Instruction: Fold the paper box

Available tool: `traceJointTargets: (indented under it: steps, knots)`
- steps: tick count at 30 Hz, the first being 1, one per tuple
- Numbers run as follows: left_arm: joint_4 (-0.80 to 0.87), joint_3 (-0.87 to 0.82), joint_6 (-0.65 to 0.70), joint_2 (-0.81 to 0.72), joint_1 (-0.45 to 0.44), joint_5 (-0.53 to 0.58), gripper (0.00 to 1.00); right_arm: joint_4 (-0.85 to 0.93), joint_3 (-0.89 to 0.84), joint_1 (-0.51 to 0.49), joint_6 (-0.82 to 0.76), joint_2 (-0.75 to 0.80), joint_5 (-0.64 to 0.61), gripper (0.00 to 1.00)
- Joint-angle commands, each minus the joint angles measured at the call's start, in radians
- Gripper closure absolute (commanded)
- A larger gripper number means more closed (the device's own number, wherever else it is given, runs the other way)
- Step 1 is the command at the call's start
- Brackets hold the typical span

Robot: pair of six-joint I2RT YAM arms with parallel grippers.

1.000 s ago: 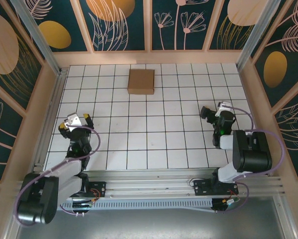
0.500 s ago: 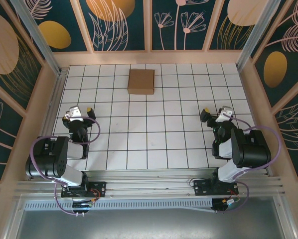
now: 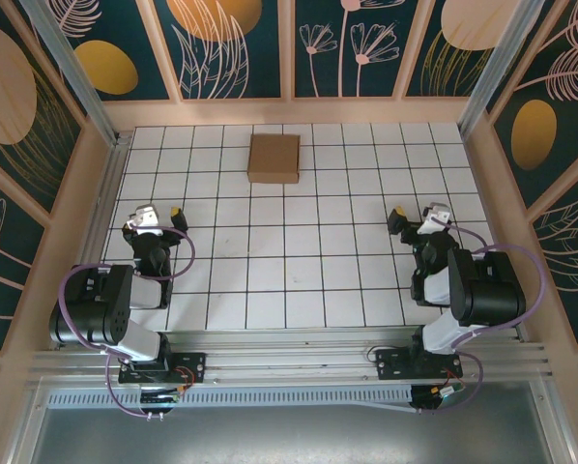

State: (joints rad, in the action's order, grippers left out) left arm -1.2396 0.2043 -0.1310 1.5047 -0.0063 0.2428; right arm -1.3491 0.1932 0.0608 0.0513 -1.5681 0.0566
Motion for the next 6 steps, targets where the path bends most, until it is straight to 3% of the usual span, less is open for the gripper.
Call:
traceJointTargets:
  steps: [1, 6]
  knots:
    - [-0.064, 0.009, 0.007, 0.008, 0.005, -0.012, 0.01, -0.005, 0.02, -0.037, -0.039, -0.003, -0.065, 0.01]
    - [-0.064, 0.009, 0.007, 0.008, 0.005, -0.012, 0.01, -0.014, 0.013, -0.036, -0.036, -0.003, -0.067, 0.01]
